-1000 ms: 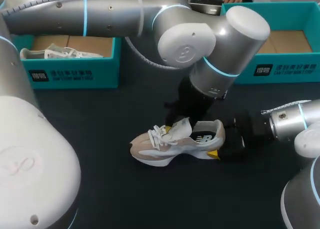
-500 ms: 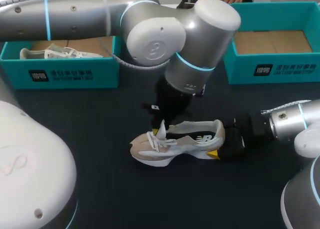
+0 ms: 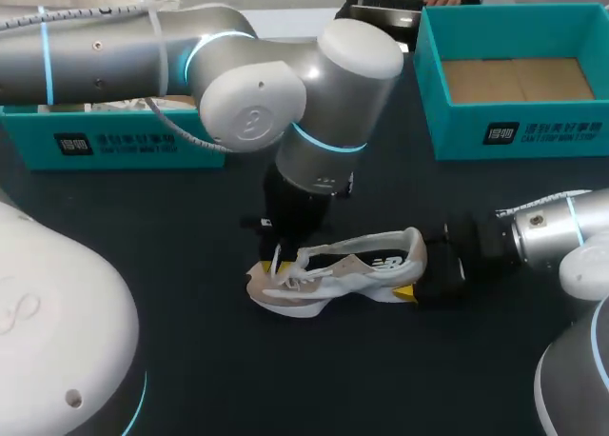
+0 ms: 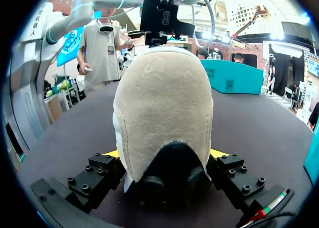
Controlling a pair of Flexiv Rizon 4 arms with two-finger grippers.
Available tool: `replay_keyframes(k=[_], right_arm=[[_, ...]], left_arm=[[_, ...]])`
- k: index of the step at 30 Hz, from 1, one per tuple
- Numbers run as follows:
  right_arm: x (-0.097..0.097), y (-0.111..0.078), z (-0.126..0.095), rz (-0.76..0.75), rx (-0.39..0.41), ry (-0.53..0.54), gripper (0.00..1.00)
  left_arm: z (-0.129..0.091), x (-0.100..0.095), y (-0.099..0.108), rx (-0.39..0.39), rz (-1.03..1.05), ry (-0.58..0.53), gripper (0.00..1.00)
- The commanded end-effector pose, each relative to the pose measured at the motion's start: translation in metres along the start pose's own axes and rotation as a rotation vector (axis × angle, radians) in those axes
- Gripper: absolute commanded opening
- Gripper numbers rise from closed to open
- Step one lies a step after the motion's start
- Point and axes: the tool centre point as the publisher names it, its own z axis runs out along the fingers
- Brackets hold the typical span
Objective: Take the shoe out of the shoebox, open the shoe tongue, remove and reinsert the insole, then place the shoe into the shoebox
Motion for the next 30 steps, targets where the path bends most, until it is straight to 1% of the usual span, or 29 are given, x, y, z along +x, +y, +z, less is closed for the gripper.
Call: replay_keyframes(k=[1,2,3,5,7,8,10,12,13,19,23,27,29,30], right_arm=[[-0.002,-0.004,0.004,0.002,0.004,-0.001,0.00],[-0.002,-0.004,0.004,0.002,0.004,-0.001,0.00],[-0.002,-0.004,0.004,0.002,0.004,-0.001,0.00],[-0.002,-0.004,0.004,0.002,0.004,-0.001,0.00],[-0.002,-0.004,0.004,0.002,0.004,-0.001,0.00],[-0.002,-0.004,0.004,0.002,0.004,-0.001,0.00],[-0.002,-0.004,0.004,0.002,0.004,-0.001,0.00],[-0.002,-0.004,0.004,0.002,0.004,-0.001,0.00],[-0.002,-0.004,0.004,0.002,0.004,-0.001,0.00],[-0.002,-0.004,0.004,0.002,0.004,-0.001,0.00],[-0.002,-0.004,0.004,0.002,0.004,-0.001,0.00],[-0.002,-0.004,0.004,0.002,0.004,-0.001,0.00],[-0.002,-0.004,0.004,0.002,0.004,-0.001,0.00],[-0.002,-0.004,0.004,0.002,0.004,-0.001,0.00]], left_arm=[[0.020,-0.007,-0.004,-0.020,-0.185,-0.002,0.44],[0.022,-0.009,-0.005,-0.027,-0.192,-0.003,0.49],[0.024,-0.011,-0.008,-0.037,-0.201,-0.007,0.52],[0.028,-0.014,-0.013,-0.033,-0.220,-0.015,0.67],[0.029,-0.019,-0.016,-0.032,-0.236,-0.016,0.73],[0.029,-0.022,-0.017,-0.033,-0.240,-0.011,0.78],[0.025,-0.026,-0.018,-0.055,-0.234,0.016,0.79],[0.015,-0.029,-0.018,-0.060,-0.207,0.054,0.95],[0.009,-0.030,-0.017,-0.069,-0.193,0.081,1.00],[-0.027,-0.033,-0.010,-0.062,-0.124,0.170,1.00],[-0.048,-0.033,-0.006,-0.048,-0.053,0.205,1.00],[-0.070,-0.032,-0.007,-0.038,0.070,0.249,1.00],[-0.083,-0.031,-0.010,-0.013,0.147,0.272,1.00],[-0.089,-0.029,-0.012,-0.013,0.198,0.281,1.00]])
